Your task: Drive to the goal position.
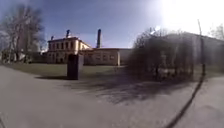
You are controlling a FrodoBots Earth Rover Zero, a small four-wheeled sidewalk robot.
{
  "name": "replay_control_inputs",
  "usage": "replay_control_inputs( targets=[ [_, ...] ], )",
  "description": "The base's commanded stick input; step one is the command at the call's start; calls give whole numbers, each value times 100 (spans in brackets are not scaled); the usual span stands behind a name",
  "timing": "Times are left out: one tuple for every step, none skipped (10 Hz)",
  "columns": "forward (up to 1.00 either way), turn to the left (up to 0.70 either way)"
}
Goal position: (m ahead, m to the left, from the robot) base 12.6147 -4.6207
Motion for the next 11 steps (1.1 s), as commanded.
replay_control_inputs(
  targets=[
    [85, 0],
    [85, 0],
    [85, 0],
    [85, 0],
    [85, 0],
    [85, 0],
    [85, 0],
    [85, 0],
    [85, 0],
    [85, 0],
    [85, 0]
  ],
)
